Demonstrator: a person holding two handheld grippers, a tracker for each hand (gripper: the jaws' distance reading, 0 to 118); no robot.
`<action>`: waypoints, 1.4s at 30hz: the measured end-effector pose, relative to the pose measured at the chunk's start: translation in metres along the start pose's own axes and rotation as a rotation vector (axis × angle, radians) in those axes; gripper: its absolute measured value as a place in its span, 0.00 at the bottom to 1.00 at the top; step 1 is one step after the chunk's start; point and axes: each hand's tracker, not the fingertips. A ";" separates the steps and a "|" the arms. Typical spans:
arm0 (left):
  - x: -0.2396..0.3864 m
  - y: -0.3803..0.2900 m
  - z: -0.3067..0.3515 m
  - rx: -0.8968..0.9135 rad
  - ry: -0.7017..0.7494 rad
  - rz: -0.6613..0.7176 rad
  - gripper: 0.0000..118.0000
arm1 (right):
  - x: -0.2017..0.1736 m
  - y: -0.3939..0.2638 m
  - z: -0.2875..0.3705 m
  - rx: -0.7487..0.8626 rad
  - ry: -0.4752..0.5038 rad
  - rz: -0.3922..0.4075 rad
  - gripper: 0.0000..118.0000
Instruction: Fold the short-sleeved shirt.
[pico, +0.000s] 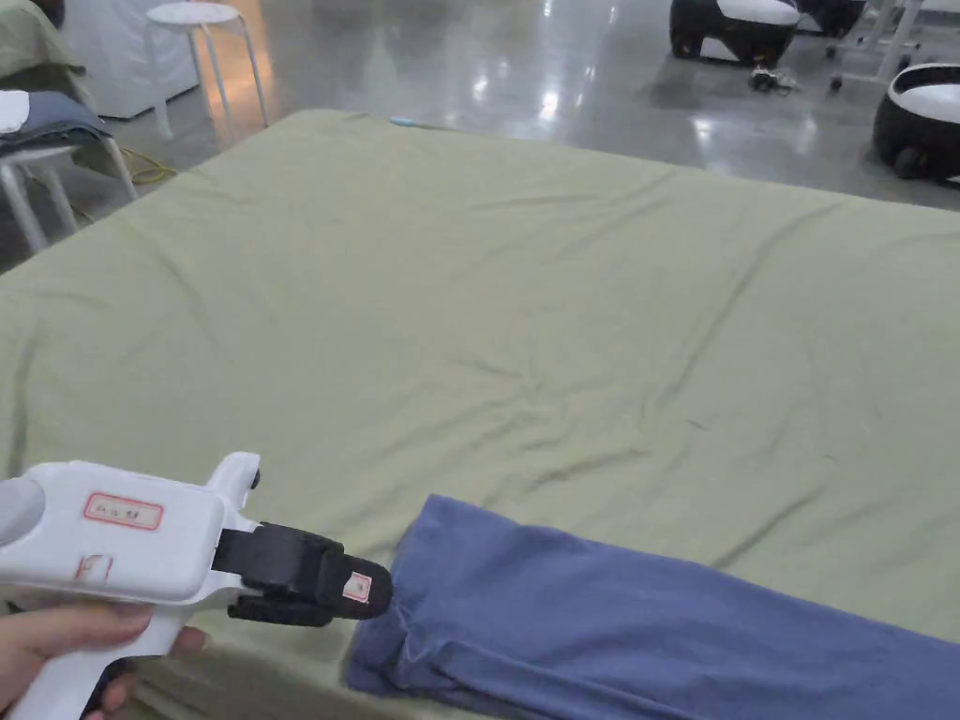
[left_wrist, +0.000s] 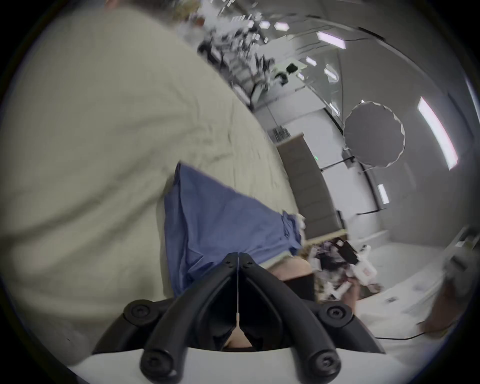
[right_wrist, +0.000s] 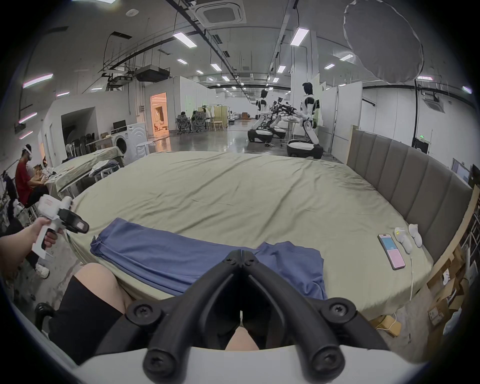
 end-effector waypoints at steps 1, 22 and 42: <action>-0.007 0.004 -0.004 0.004 0.005 0.034 0.31 | -0.002 0.000 -0.003 -0.004 0.002 -0.001 0.00; -0.001 0.023 -0.086 -0.048 0.075 -0.024 0.02 | -0.021 -0.008 -0.025 -0.018 0.091 -0.064 0.00; 0.126 0.060 0.016 -0.093 0.695 -0.150 0.02 | -0.007 -0.016 -0.026 0.034 0.237 -0.037 0.00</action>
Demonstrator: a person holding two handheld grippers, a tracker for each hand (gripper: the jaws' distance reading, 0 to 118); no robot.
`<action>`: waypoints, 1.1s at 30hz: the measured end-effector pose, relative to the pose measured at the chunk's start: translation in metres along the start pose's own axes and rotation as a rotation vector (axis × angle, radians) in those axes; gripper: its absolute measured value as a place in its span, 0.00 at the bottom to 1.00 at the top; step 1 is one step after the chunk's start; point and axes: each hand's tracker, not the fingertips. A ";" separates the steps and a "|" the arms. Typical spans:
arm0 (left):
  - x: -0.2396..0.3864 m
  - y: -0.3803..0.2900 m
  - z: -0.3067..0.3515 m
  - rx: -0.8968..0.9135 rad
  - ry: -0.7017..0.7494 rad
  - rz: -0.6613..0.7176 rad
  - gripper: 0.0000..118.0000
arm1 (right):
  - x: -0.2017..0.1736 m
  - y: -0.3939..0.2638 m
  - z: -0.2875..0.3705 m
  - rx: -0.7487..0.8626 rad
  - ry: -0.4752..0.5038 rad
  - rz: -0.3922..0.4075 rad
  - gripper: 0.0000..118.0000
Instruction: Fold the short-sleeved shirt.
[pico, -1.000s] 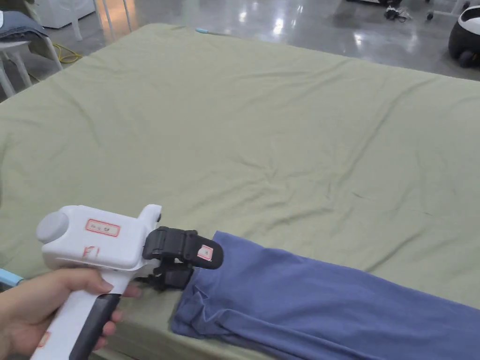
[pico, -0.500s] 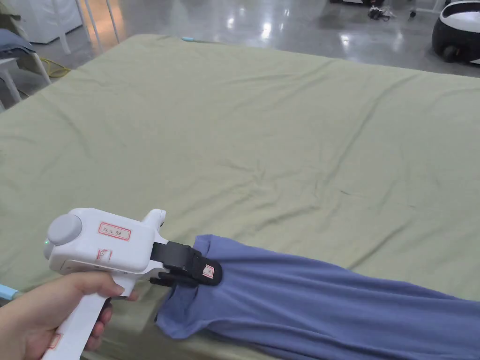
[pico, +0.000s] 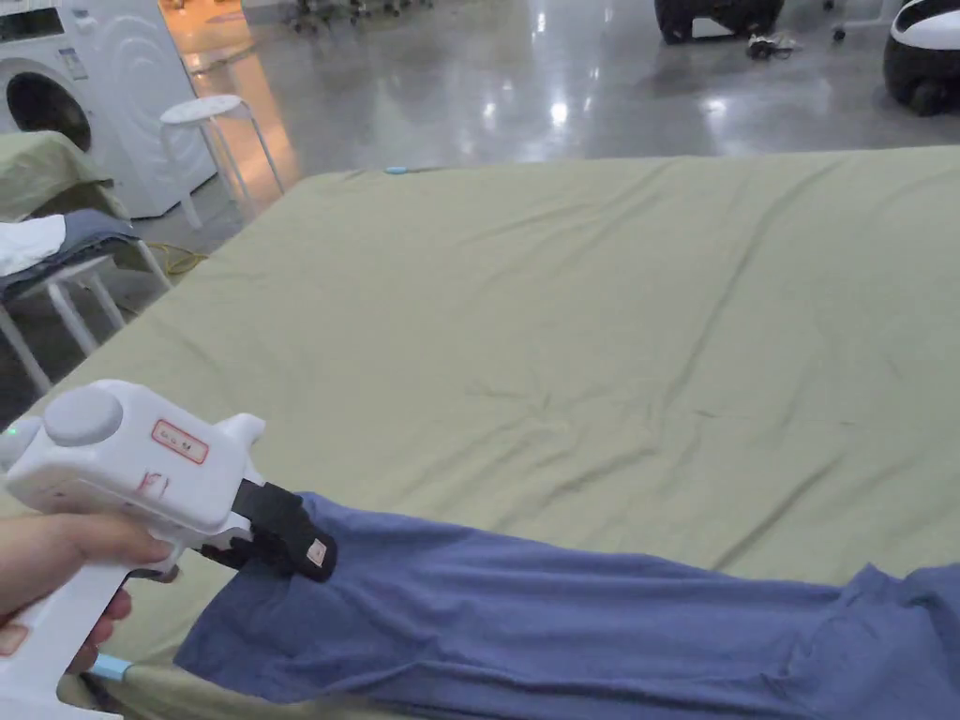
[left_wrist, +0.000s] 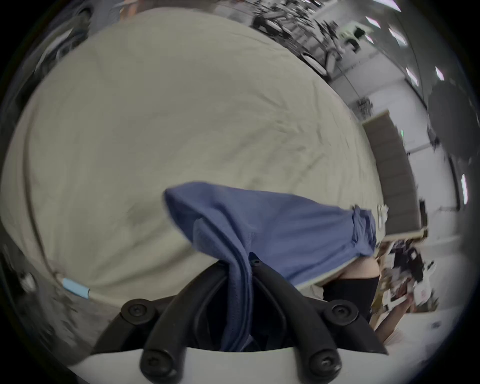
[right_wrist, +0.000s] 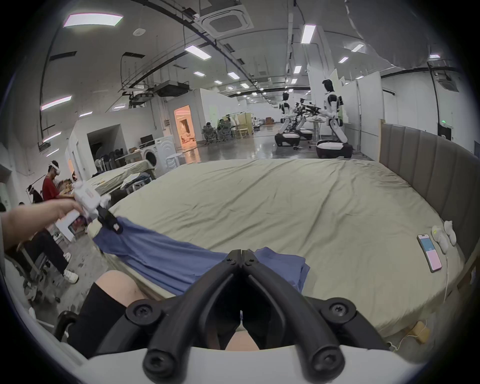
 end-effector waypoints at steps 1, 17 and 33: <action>0.022 -0.001 0.005 0.006 -0.008 -0.044 0.02 | 0.001 0.000 0.001 -0.011 0.020 0.024 0.00; 0.222 0.012 -0.148 -0.160 0.057 -0.218 0.47 | 0.020 -0.026 0.065 0.048 0.078 0.037 0.00; 0.232 -0.044 -0.158 -0.039 0.211 -0.367 0.00 | 0.023 -0.037 0.061 0.026 0.062 0.002 0.00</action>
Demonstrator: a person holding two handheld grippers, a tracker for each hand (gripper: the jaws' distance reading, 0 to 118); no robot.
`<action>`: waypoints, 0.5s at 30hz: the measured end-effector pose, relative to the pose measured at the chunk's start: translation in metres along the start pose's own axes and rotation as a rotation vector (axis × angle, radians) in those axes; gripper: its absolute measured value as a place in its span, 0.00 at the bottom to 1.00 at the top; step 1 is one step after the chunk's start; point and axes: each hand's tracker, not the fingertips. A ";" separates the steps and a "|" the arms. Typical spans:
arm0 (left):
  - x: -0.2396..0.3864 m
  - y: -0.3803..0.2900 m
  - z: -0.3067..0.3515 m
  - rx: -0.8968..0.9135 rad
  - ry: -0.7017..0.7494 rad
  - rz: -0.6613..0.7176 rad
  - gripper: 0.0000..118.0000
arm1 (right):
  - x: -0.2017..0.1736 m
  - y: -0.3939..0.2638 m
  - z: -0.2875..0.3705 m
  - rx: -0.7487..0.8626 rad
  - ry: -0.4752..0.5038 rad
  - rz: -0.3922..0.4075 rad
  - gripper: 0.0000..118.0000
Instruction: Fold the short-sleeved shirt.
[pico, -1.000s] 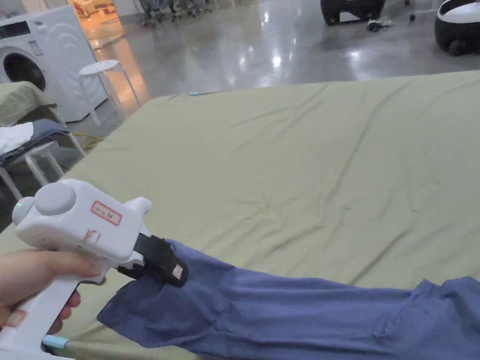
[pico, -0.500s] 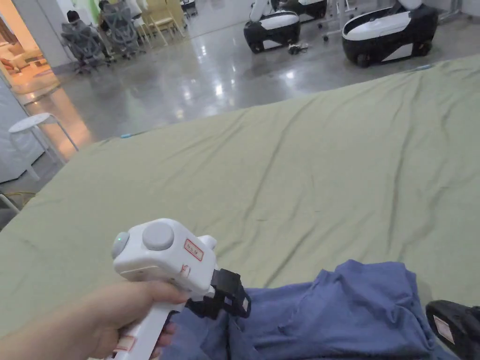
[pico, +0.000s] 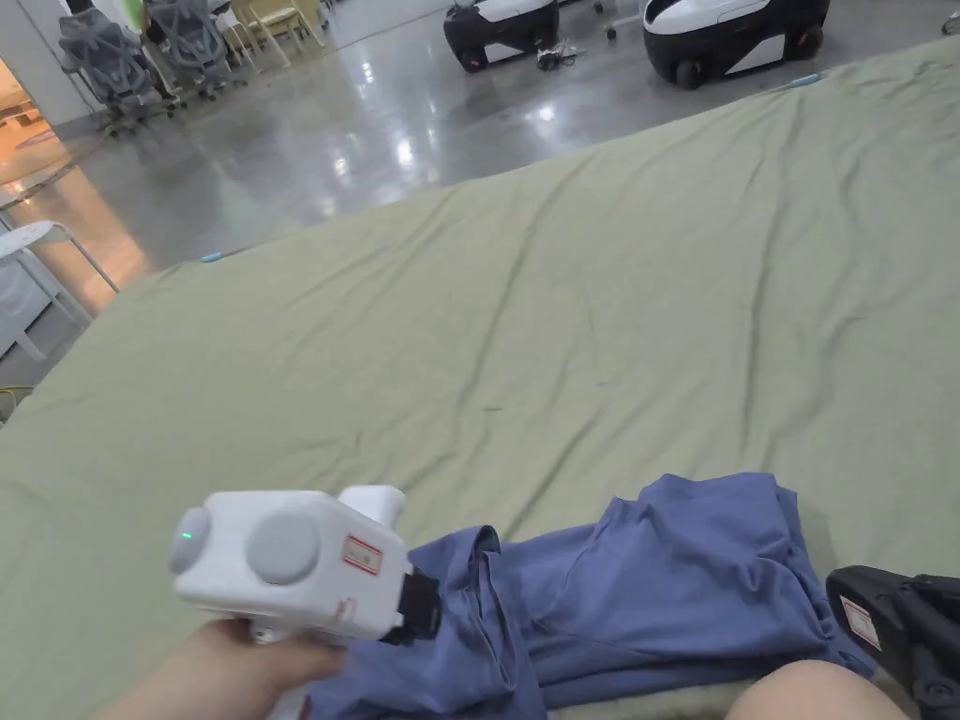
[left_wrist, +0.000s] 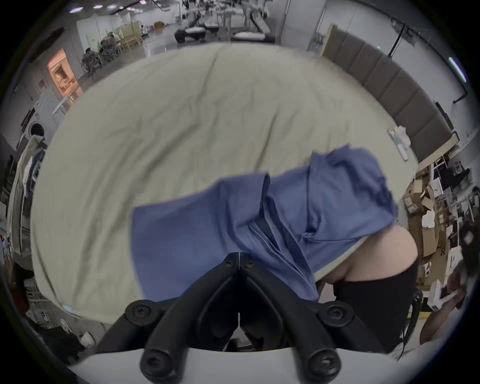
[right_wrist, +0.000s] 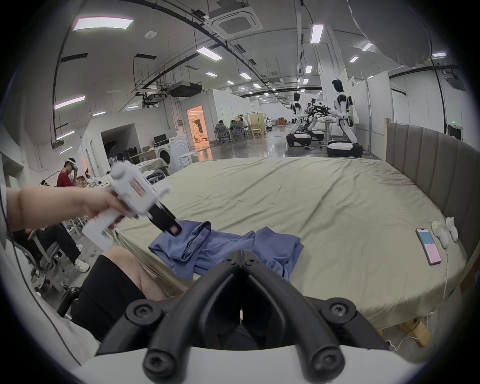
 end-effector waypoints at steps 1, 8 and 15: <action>0.006 0.001 -0.017 -0.016 -0.027 0.038 0.00 | -0.002 0.000 0.000 -0.004 -0.001 0.003 0.00; 0.045 0.021 -0.021 0.036 -0.244 0.099 0.00 | -0.014 0.005 0.009 0.001 -0.015 0.006 0.00; -0.007 -0.003 0.078 0.262 -0.567 0.025 0.00 | -0.024 0.013 -0.001 -0.031 -0.024 0.028 0.00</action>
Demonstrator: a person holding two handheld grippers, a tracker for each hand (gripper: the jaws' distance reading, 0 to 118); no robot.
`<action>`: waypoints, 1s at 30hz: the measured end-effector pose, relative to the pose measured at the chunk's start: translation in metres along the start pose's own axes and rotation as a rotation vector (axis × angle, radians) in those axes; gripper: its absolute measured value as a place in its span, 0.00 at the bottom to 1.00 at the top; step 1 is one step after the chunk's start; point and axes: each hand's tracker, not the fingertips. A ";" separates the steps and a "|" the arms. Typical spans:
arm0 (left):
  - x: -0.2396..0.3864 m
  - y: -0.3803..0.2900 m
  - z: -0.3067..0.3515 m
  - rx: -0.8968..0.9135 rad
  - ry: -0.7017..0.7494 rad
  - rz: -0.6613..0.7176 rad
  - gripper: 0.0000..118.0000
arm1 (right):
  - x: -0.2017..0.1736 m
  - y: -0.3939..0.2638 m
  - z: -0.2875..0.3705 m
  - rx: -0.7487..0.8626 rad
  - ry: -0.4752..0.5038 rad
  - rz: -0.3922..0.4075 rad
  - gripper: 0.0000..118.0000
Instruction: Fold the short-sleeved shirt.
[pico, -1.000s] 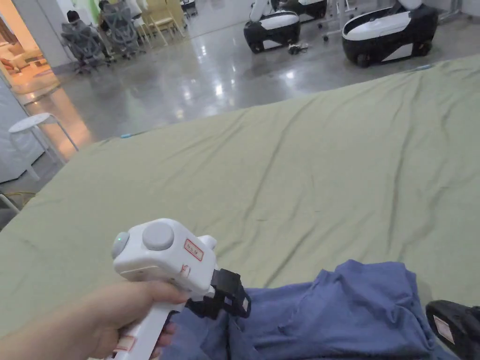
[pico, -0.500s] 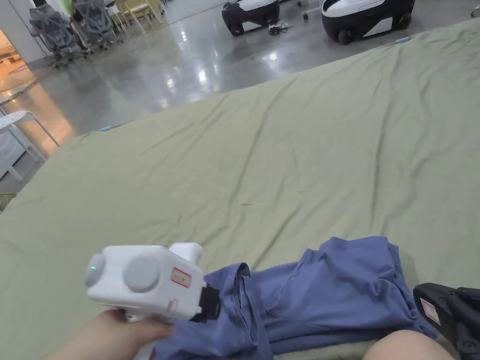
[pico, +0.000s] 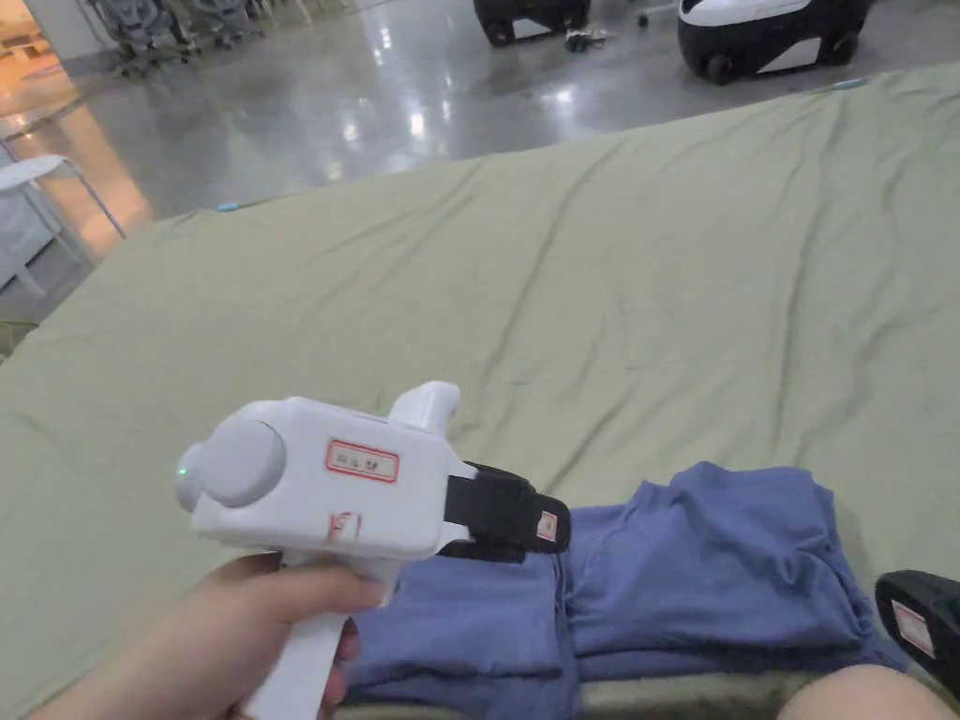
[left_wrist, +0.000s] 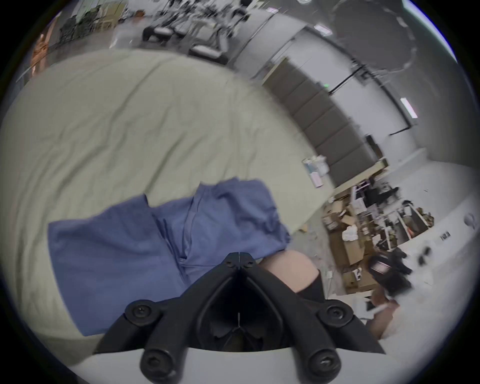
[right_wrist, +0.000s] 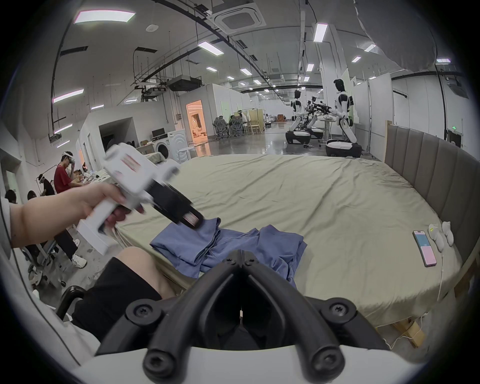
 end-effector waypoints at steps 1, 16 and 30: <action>-0.016 -0.005 0.027 0.037 -0.003 0.028 0.00 | -0.002 0.002 0.000 -0.002 -0.001 0.004 0.00; -0.239 -0.095 0.016 0.158 -0.376 0.497 0.99 | -0.037 0.007 -0.016 -0.113 -0.085 0.008 0.00; -0.226 -0.065 0.024 0.071 -0.215 0.424 0.05 | -0.061 0.020 -0.046 -0.130 -0.040 0.046 0.00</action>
